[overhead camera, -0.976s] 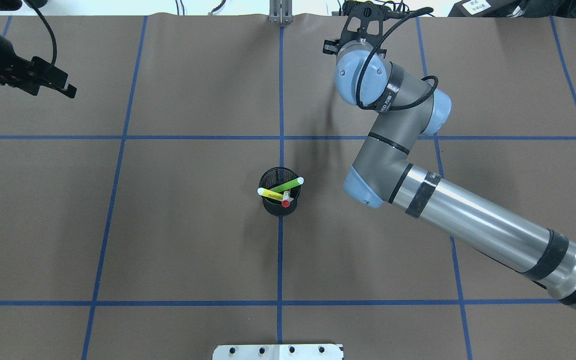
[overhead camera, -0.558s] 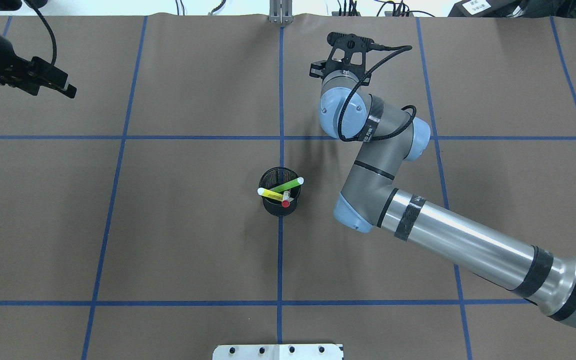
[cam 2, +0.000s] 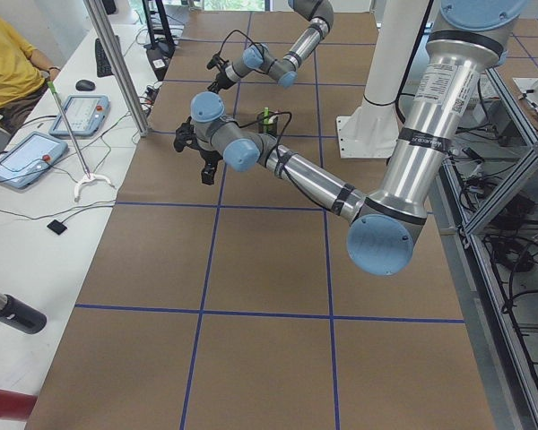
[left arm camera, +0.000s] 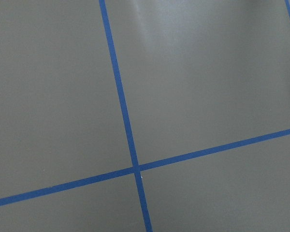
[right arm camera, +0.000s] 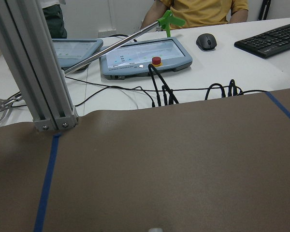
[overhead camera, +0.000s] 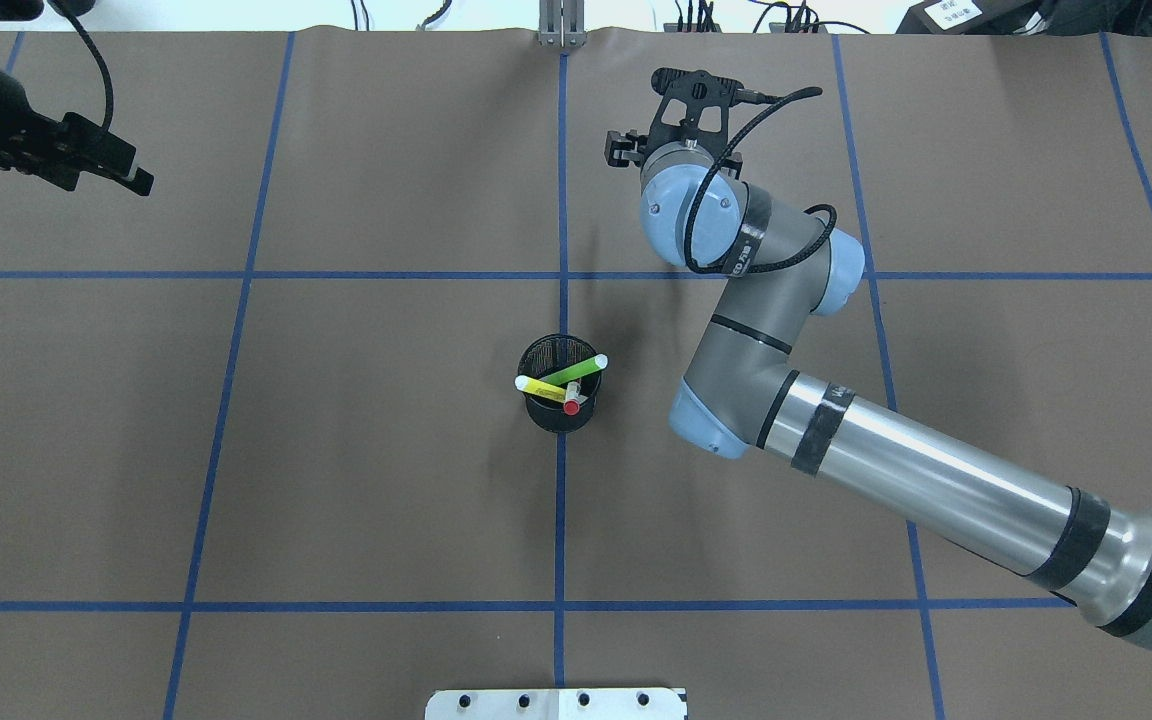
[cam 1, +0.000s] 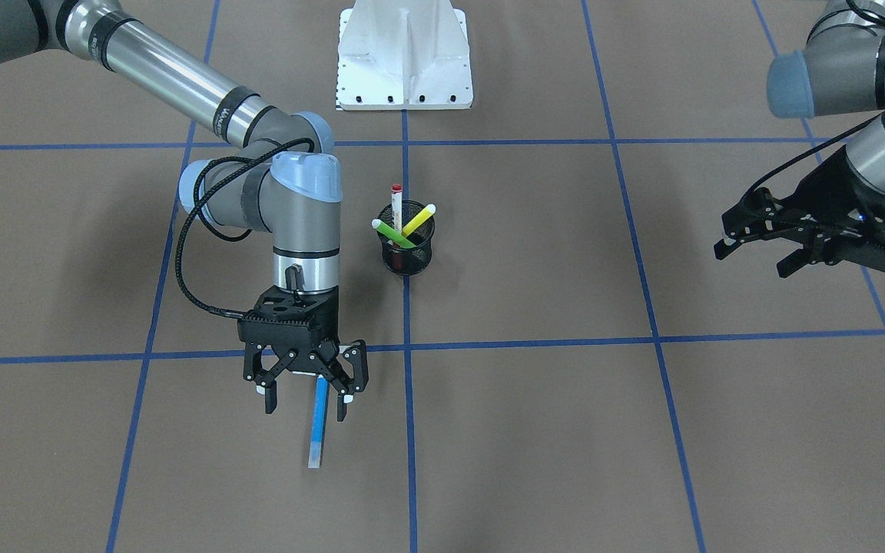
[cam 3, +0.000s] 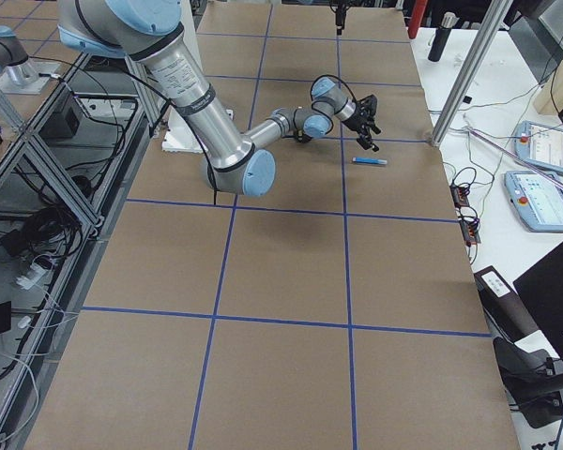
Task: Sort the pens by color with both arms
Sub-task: 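Carry the blue marker farther from the robot and lay it down, then lower the left gripper into the cup and grasp the red-capped marker, then lift the red-capped marker out of the cup with the left gripper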
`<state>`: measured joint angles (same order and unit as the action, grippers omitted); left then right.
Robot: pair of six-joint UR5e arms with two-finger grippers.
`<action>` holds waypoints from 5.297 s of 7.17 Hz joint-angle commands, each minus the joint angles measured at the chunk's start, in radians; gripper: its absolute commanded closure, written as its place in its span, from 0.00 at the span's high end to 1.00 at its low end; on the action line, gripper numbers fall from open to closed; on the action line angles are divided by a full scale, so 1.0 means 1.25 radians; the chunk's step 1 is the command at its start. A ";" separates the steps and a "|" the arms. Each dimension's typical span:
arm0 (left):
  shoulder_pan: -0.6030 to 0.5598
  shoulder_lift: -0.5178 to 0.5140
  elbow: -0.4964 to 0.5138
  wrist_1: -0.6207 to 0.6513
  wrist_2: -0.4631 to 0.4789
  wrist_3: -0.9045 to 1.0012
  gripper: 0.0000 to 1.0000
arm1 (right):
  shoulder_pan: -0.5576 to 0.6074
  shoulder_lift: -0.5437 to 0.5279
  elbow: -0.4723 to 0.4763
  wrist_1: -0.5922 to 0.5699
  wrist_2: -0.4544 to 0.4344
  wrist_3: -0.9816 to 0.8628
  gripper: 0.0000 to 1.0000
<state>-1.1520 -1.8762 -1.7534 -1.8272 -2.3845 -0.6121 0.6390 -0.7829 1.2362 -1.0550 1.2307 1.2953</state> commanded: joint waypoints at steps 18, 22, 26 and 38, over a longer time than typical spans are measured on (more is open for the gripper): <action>0.485 -0.509 0.214 0.295 0.171 -0.529 0.52 | 0.247 -0.231 0.370 -0.441 0.716 -0.412 0.99; 0.486 -0.508 0.211 0.296 0.170 -0.529 0.23 | 0.246 -0.231 0.370 -0.441 0.716 -0.410 0.99; 0.485 -0.505 0.135 0.369 0.170 -0.529 0.00 | 0.246 -0.229 0.371 -0.440 0.716 -0.410 0.99; 0.343 -0.459 0.118 0.098 0.294 -0.512 0.00 | 0.245 -0.229 0.367 -0.437 0.711 -0.409 0.99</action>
<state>-0.6890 -2.4503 -1.7025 -1.5693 -2.0401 -1.2520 0.9452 -1.0677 1.6966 -1.6016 2.1201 0.7857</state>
